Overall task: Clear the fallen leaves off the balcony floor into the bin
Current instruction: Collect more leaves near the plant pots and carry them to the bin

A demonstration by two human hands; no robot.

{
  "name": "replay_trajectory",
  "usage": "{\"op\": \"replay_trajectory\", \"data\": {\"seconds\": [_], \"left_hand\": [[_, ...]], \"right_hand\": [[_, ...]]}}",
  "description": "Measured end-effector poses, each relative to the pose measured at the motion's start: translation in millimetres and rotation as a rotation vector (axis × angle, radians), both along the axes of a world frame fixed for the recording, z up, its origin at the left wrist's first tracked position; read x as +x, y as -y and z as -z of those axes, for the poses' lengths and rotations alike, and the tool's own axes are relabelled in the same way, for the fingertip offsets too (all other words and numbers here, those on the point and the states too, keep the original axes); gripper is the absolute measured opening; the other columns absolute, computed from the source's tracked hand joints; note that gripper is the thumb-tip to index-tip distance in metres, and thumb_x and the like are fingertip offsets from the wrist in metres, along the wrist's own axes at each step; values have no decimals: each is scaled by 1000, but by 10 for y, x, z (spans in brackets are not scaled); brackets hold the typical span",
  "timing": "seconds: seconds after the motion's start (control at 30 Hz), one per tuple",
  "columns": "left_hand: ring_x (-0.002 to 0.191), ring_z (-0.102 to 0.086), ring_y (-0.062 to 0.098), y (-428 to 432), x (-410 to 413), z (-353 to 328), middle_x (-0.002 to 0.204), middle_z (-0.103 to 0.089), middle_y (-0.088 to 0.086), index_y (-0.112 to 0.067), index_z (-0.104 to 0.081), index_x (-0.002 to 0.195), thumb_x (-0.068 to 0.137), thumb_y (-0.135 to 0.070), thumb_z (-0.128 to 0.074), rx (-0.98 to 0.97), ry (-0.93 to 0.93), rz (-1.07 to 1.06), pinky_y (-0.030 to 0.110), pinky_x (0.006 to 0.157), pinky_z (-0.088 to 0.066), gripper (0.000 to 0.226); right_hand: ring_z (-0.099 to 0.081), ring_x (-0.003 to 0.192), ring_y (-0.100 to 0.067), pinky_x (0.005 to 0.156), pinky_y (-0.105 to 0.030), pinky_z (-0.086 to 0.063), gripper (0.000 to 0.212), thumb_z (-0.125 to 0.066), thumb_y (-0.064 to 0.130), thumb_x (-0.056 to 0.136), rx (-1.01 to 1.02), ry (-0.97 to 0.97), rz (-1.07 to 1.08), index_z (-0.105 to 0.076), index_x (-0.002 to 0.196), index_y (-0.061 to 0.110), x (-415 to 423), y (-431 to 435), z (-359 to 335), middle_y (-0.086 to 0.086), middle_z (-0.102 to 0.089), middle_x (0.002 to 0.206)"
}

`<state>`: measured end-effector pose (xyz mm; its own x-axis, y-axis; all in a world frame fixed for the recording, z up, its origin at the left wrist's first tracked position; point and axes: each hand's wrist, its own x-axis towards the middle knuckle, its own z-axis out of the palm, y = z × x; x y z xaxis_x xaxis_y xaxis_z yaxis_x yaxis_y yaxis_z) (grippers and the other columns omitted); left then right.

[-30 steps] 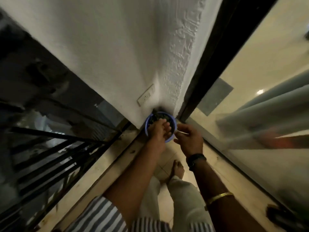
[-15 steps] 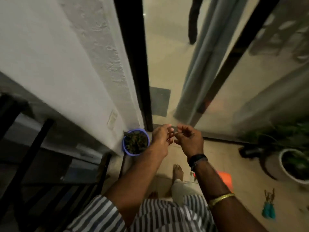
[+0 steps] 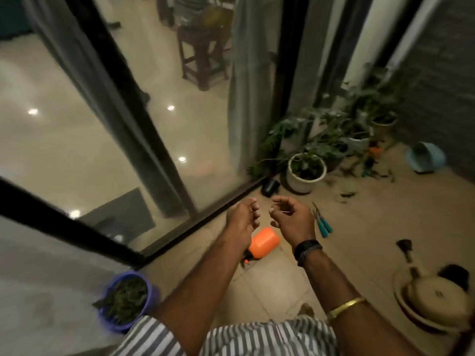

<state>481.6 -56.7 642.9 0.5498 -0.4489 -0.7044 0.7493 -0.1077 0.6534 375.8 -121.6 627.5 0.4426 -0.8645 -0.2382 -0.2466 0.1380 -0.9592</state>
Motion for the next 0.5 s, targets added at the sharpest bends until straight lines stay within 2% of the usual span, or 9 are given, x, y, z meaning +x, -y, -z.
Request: {"op": "replay_trajectory", "data": {"seconds": [0.23,0.33,0.43,0.5], "left_hand": [[55,-55,11,1567,-1265,120,67,-62,0,-14,-63,87,94,-14,-55,-23,-36,332,21,47,-38,11],[56,-56,11,2221,-1702,152,67,-62,0,-14,-63,87,94,-13,-54,-8,-58,426,21,48,-39,12],[56,-58,11,2810,-2088,202,69,-63,0,-14,-64,87,94,-15,-54,13,-92,498,19,46,-41,12],[56,-59,11,3256,-2292,215,70,-65,-1,-14,-65,90,94,-17,-54,5,-99,556,20,47,-43,12]], "right_hand": [[-70,79,-19,61,-34,-62,28,-66,0,82,-48,-101,230,-73,98,22,-1368,1283,134,-1,-71,87],[-70,79,-16,66,-37,-63,29,-67,2,81,-56,-123,331,-73,97,25,-1869,1895,152,2,-71,84],[-71,78,-21,66,-40,-63,31,-67,1,79,-44,-122,431,-73,93,28,-2284,2435,150,-1,-70,83],[-71,77,-24,63,-37,-63,32,-66,-3,80,-38,-106,518,-72,91,27,-2477,2827,126,-3,-70,83]]}}
